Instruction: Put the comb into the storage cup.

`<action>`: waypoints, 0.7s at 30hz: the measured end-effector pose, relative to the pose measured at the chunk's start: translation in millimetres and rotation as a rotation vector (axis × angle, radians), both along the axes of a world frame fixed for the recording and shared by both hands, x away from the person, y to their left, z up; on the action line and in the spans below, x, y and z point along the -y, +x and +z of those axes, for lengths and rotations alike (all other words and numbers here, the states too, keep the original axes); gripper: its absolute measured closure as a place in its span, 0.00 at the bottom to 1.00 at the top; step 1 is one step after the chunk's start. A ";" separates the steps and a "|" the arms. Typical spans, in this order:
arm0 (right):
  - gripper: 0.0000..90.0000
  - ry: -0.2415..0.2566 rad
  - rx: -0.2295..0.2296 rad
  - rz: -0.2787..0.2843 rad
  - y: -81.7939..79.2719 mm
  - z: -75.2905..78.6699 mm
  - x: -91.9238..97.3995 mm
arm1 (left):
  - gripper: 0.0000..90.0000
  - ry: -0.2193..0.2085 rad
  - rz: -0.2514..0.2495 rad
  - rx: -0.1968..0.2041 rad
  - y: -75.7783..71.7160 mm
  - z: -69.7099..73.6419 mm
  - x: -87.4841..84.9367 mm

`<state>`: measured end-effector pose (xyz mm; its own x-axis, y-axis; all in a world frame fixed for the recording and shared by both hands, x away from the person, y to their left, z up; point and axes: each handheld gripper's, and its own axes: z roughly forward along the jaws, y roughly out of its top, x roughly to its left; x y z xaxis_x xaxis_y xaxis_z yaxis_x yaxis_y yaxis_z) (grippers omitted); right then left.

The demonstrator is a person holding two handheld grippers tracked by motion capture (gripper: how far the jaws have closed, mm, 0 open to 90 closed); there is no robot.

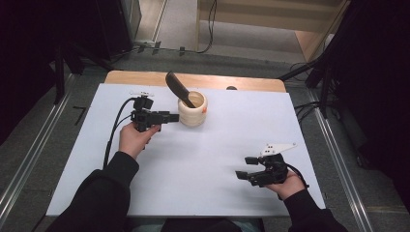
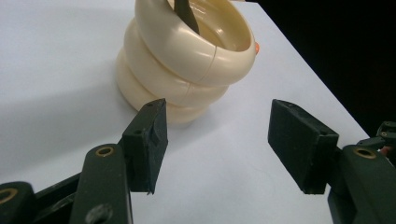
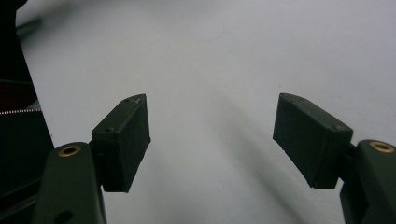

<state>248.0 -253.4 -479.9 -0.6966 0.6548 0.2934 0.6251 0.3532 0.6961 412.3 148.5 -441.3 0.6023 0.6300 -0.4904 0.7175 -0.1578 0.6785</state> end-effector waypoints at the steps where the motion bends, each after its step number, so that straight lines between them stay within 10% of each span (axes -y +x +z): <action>1: 0.28 -0.001 -0.002 -0.001 0.2 -0.2 -0.3 | 0.43 -0.001 0.001 -0.003 -0.8 -0.7 -0.9; 21: 0.28 -0.001 0.000 -0.013 2.1 -1.5 0.9 | 0.38 0.036 -0.105 -0.001 -45.4 -6.8 -17.1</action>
<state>250.1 -254.3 -481.4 -0.6879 0.6640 0.2932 0.6299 0.3455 0.6956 366.9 165.6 -448.1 0.6657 0.5804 -0.4690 0.6961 -0.2566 0.6705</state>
